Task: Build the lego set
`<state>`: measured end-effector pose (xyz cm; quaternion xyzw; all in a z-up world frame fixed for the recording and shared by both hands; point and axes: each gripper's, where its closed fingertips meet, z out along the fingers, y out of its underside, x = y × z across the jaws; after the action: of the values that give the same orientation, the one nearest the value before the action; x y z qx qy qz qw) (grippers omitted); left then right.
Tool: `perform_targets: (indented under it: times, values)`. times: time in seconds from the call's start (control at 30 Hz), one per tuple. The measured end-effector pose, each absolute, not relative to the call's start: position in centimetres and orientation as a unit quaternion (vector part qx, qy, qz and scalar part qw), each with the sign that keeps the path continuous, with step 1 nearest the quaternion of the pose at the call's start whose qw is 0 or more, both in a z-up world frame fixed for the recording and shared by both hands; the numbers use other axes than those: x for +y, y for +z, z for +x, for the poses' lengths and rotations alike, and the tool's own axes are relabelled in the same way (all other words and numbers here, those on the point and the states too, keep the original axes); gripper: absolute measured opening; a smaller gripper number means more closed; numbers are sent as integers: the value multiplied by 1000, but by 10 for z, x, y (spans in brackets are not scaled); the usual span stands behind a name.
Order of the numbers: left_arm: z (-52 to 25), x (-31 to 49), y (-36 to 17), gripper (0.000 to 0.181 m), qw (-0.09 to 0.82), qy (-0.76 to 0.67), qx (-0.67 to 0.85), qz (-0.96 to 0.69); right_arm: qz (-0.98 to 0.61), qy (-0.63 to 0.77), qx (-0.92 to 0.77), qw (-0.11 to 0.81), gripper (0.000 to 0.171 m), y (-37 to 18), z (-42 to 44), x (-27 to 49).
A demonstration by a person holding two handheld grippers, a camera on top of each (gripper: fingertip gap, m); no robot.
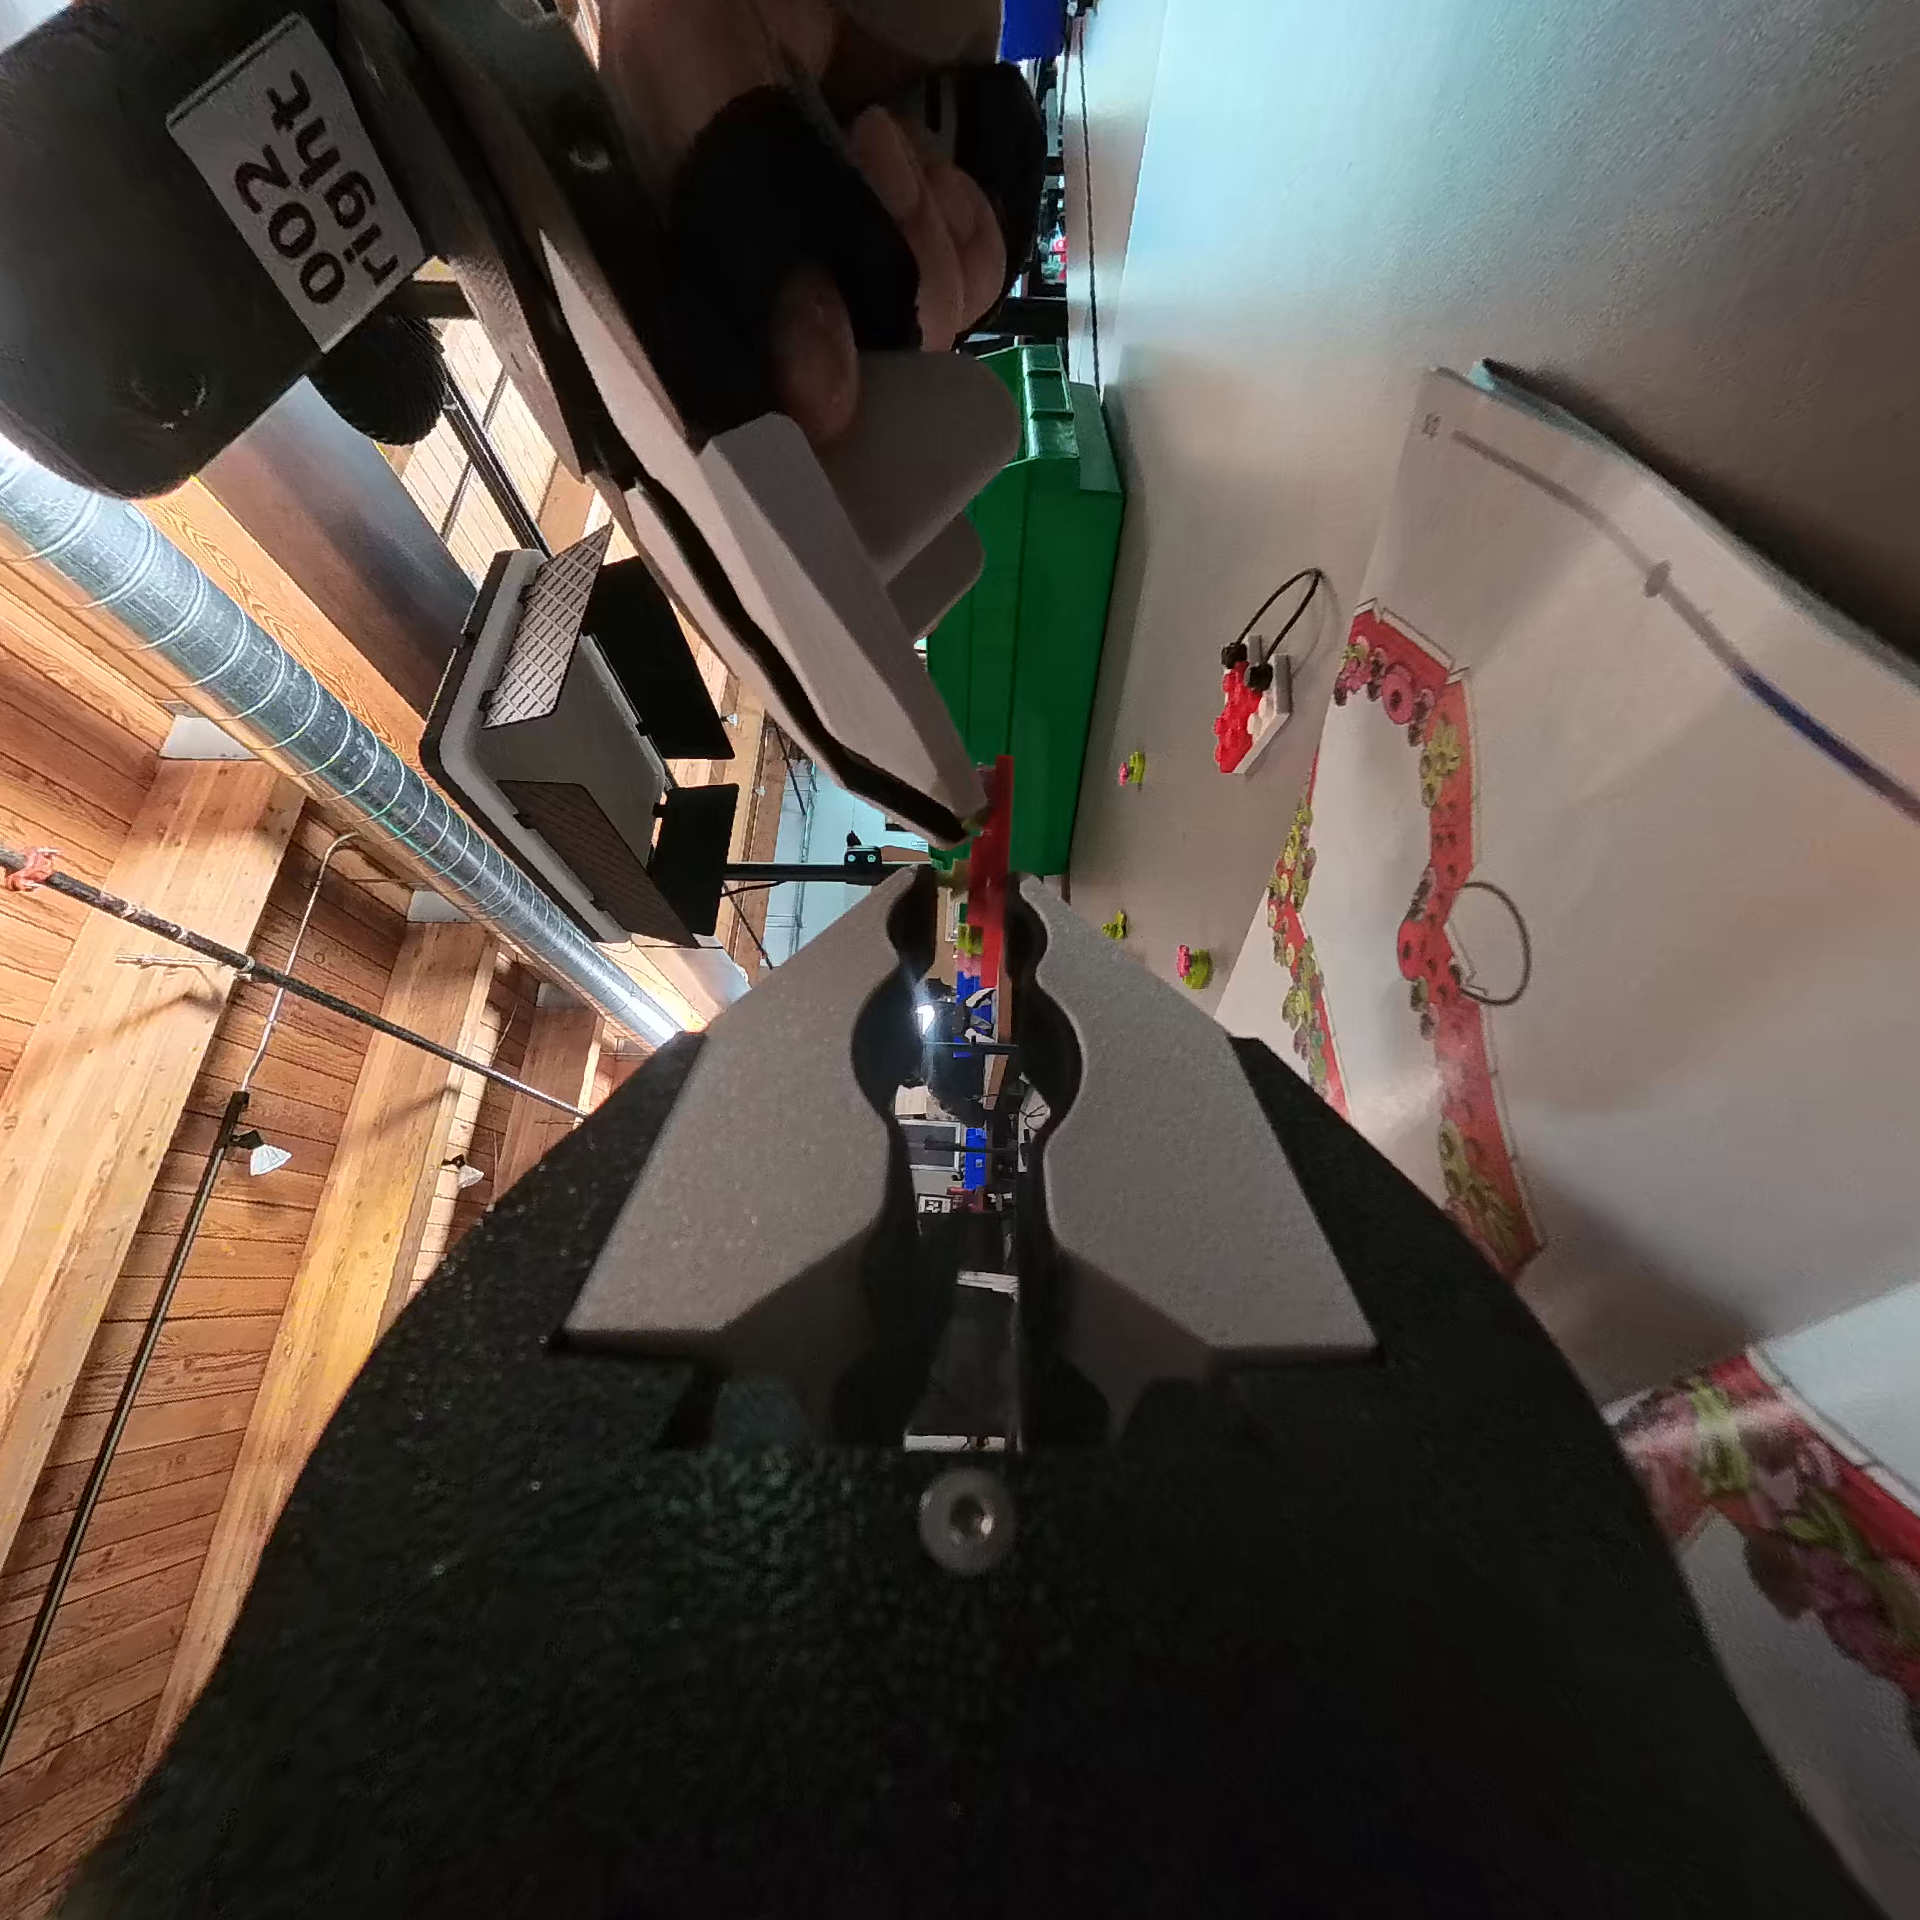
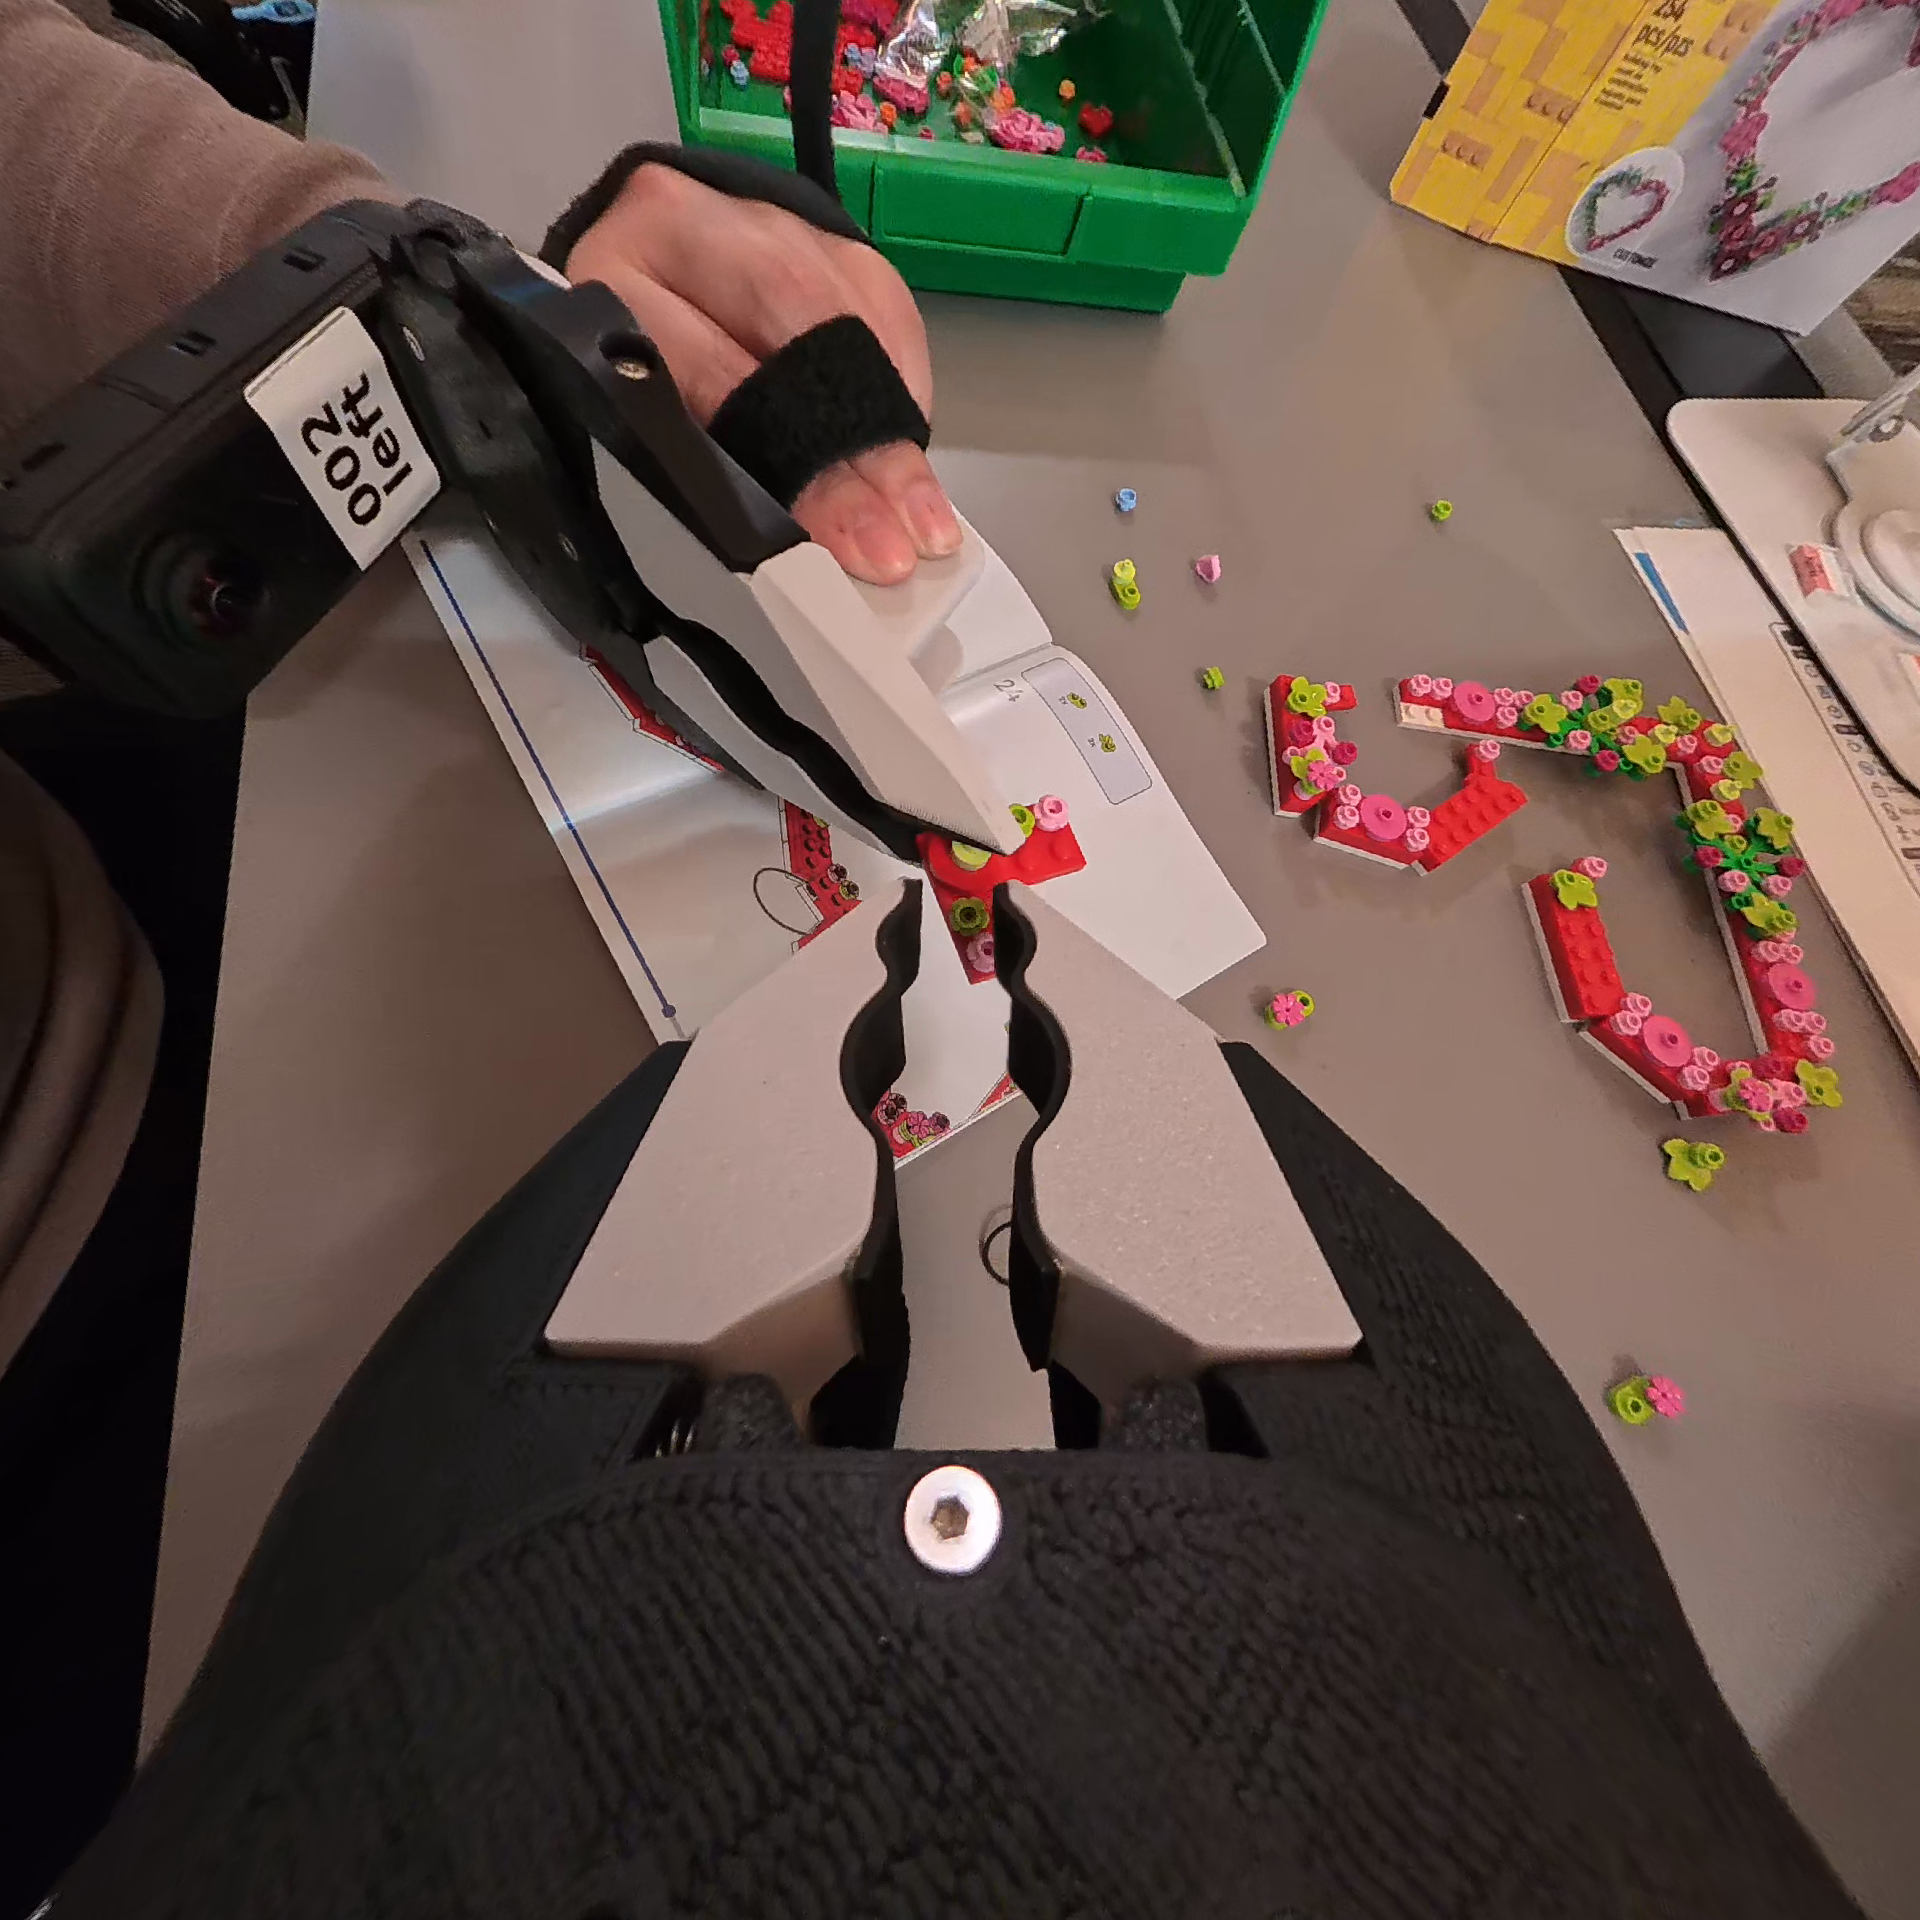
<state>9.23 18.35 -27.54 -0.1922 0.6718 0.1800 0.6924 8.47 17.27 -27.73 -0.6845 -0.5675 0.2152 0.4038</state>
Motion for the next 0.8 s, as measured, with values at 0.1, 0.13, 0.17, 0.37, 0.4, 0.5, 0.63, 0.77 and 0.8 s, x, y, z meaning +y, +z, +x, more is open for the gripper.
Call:
perform_targets:
  times: [0.1,0.13,0.17,0.37,0.4,0.5,0.63,0.77,0.8]
  values:
    - [92,183,-275,10,693,179,671,-194,-684,209,-568,407,14,-278,84,173]
    - [92,184,-275,11,692,179,671,-194,-684,206,-567,410,17,-278,85,174]
    - [92,184,-275,10,692,178,672,-196,-682,204,-566,417,21,-276,85,174]
    - [89,191,-275,10,689,147,668,-239,-586,-8,-614,530,34,-270,93,185]
    - [89,192,-274,10,689,144,666,-246,-553,-72,-630,541,35,-273,94,186]
    - [88,194,-274,10,688,134,664,-261,-470,-202,-653,558,35,-276,91,184]
    - [88,194,-275,10,687,130,664,-265,-416,-278,-653,569,29,-275,85,183]
    - [87,194,-274,10,689,130,662,-265,-421,-273,-649,573,22,-276,81,182]
    - [87,194,-273,10,689,129,661,-266,-423,-274,-646,573,22,-276,81,183]
